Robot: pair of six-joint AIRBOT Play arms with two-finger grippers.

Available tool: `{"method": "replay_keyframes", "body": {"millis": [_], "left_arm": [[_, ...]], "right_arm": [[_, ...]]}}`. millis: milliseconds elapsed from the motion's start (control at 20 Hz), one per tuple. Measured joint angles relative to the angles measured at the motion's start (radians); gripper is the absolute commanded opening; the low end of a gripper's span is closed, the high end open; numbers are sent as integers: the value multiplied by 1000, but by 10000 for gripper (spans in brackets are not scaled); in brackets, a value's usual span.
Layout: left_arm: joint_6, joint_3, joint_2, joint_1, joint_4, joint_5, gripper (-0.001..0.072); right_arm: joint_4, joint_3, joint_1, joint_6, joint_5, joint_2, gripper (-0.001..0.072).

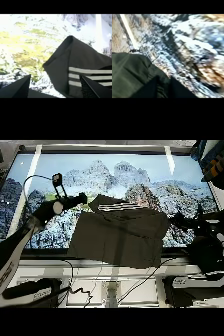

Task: Fold the clothes and pants, and hang the long-sleeved shirts on hangers.

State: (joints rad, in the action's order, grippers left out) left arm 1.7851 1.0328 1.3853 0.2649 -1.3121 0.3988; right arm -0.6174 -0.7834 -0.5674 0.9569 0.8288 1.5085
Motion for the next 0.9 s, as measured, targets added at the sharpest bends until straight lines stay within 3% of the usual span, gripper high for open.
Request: {"method": "replay_keyframes", "body": {"millis": [100,150,200,650,900], "left_arm": [[-9,104,87,-1,29,107,665],[-33,150,123,-1,47,166,585],[-60,185,152,-1,68,217,575],[-293,281,305,-35,361,468,610],[-347,285,343,-38,434,513,579]], "right_arm": [[-3,-3,27,0,-17,1,21],[0,-4,37,0,-25,2,21],[2,-5,46,0,-35,2,21],[10,-6,67,-2,-61,2,20],[10,-6,67,-2,-61,2,21]]}}
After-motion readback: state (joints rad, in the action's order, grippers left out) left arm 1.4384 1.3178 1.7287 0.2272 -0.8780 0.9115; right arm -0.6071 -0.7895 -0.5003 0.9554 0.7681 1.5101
